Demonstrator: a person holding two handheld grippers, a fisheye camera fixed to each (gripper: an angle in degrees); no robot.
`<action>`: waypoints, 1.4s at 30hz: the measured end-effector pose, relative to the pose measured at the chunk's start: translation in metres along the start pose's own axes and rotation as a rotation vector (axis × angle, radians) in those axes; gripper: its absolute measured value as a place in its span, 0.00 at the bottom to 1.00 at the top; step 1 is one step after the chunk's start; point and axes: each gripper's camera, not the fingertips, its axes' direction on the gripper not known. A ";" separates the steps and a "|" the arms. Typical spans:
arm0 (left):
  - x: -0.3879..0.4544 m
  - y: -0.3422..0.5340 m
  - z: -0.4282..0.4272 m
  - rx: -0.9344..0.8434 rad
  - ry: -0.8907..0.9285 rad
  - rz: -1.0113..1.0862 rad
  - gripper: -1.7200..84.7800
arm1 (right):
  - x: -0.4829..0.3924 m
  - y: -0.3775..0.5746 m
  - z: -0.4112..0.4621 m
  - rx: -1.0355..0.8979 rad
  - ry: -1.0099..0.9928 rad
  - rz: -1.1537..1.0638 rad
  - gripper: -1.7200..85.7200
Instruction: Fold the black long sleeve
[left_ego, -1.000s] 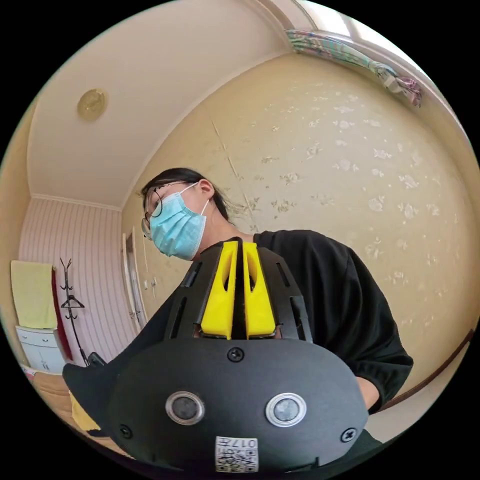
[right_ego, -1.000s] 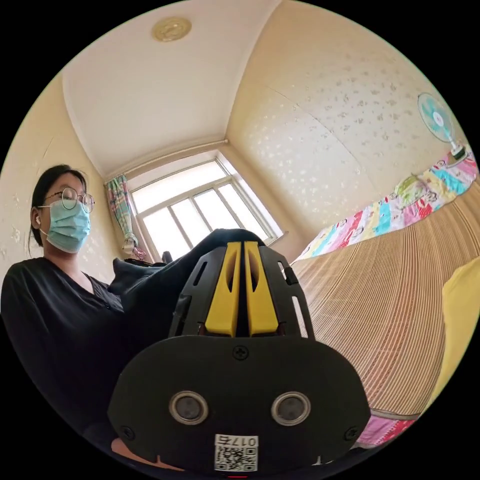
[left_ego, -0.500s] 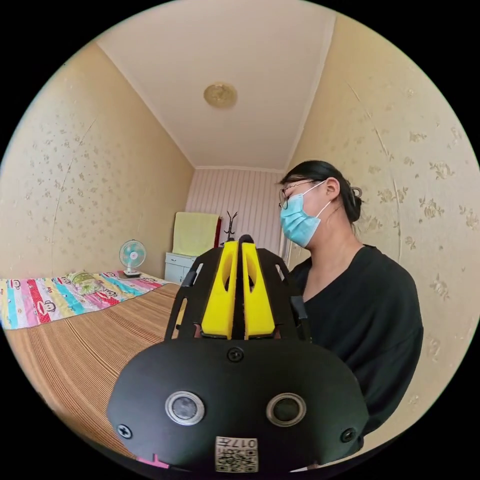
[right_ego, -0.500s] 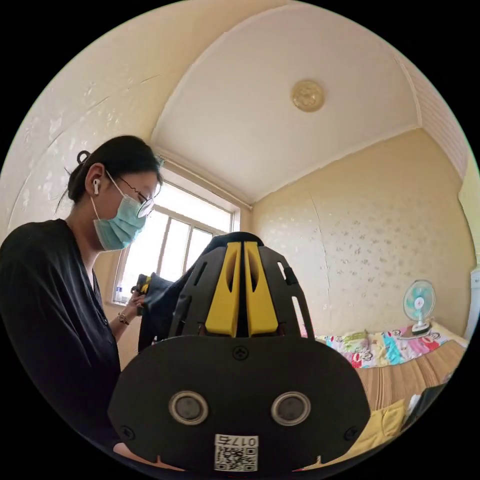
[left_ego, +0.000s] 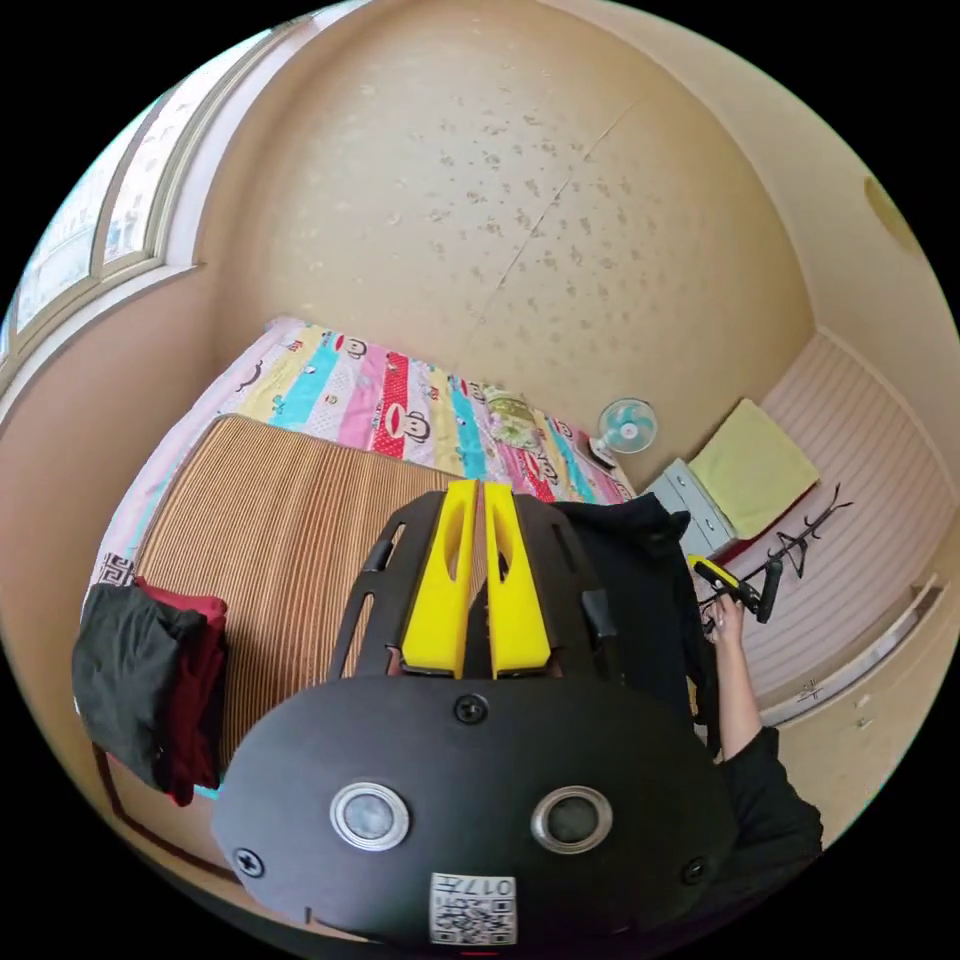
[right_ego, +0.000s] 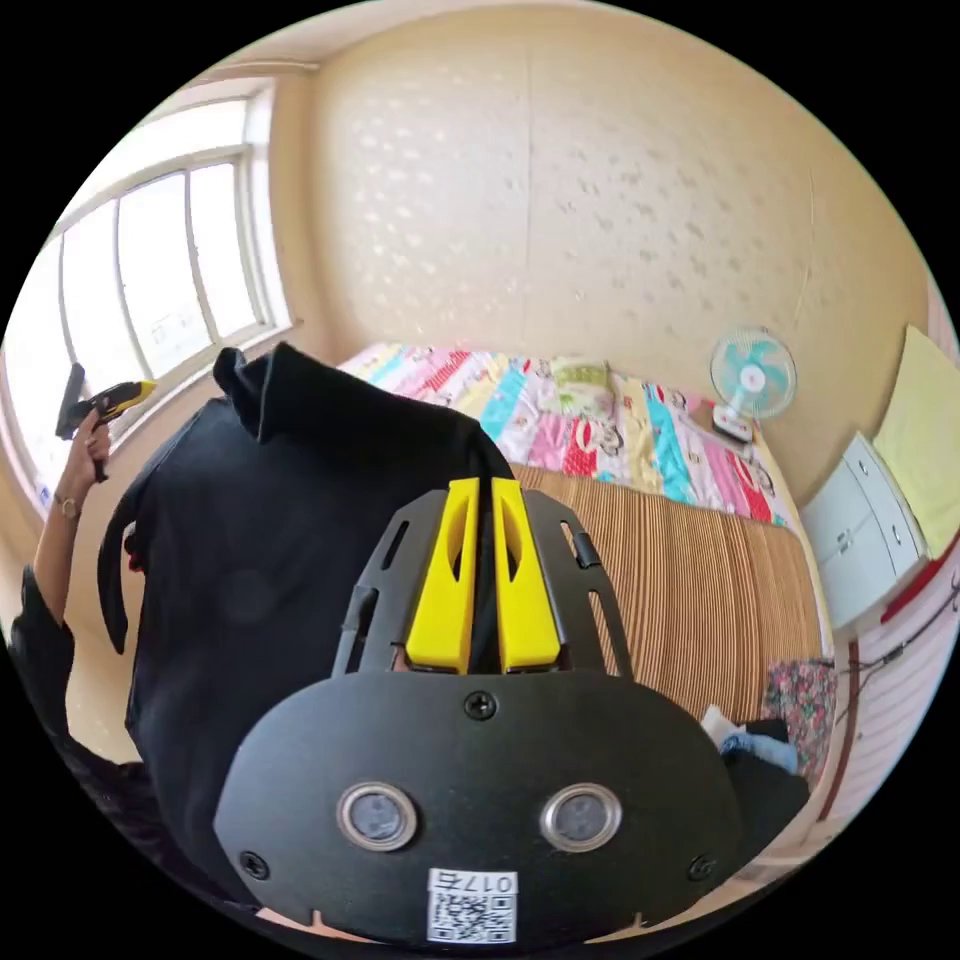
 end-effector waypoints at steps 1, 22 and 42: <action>-0.002 0.008 0.013 -0.015 0.010 0.011 0.01 | -0.004 0.006 0.018 -0.025 0.022 0.016 0.05; 0.018 0.360 0.237 -0.354 -0.120 0.323 0.01 | -0.249 0.288 0.325 -0.265 0.236 -0.392 0.04; -0.068 0.425 0.087 -0.334 -0.195 0.091 0.01 | -0.134 0.385 0.196 -0.077 -0.232 0.122 0.06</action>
